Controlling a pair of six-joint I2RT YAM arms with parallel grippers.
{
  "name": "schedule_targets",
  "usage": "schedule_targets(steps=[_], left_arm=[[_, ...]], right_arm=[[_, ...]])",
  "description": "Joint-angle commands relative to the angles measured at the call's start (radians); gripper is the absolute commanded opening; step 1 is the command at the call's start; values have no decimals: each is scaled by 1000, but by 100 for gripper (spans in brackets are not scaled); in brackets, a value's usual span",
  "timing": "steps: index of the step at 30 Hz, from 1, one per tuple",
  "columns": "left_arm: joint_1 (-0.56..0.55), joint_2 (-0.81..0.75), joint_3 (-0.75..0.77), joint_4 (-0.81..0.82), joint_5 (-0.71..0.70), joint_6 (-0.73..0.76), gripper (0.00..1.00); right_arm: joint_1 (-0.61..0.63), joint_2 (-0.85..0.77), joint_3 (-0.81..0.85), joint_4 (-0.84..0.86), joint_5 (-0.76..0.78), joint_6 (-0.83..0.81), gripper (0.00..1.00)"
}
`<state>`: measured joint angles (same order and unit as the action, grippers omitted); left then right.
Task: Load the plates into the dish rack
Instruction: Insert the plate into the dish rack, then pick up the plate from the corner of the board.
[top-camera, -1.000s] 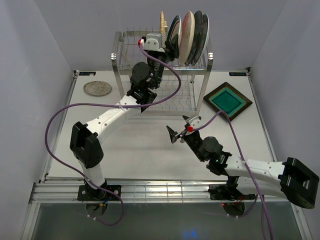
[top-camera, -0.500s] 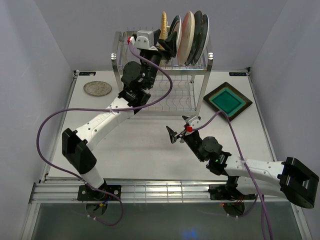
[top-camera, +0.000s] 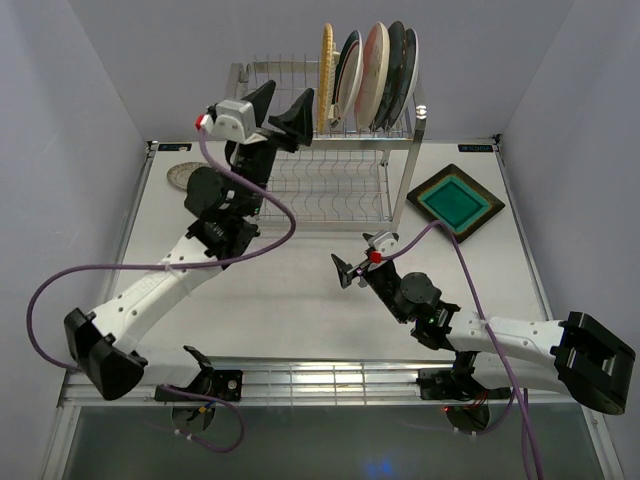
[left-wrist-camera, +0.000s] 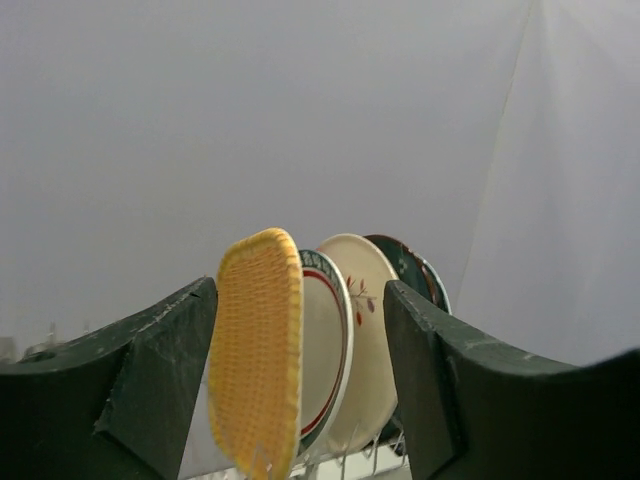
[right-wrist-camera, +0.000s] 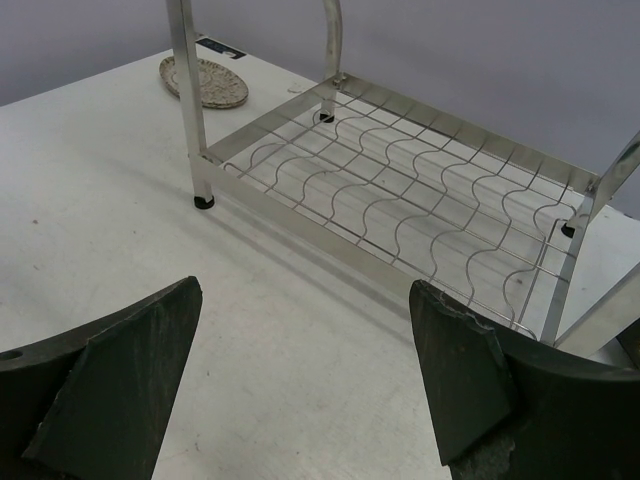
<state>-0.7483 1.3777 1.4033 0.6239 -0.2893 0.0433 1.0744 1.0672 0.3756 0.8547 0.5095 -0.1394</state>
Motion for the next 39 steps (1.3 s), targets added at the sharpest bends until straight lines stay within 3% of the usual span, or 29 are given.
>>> schedule_targets(steps=[1, 7, 11, 14, 20, 24, 28, 32, 39], left_arm=[[-2, -164, -153, 72, 33, 82, 79], [0, -394, -464, 221, -93, 259, 91], [0, -543, -726, 284, -79, 355, 95], [0, -620, -837, 287, -79, 427, 98], [1, -735, -1012, 328, -158, 614, 94], [1, -880, -1258, 488, -154, 736, 98], [3, -963, -1400, 599, -152, 865, 98], [3, -928, -1440, 609, -235, 891, 98], [6, -712, -1524, 856, -280, 1010, 98]], right_arm=[[-2, -1, 13, 20, 0, 17, 90], [-2, 5, 16, 17, -5, 26, 90], [-2, 2, 16, 15, 1, 26, 90], [-2, -6, 13, 15, 3, 26, 90], [-2, -23, 3, 15, -2, 35, 90], [-2, -21, 2, 15, -2, 38, 90], [-2, -24, 2, 14, 14, 28, 90], [-4, -32, 2, 15, 24, 23, 90], [-2, -23, 8, 14, 15, 32, 90]])
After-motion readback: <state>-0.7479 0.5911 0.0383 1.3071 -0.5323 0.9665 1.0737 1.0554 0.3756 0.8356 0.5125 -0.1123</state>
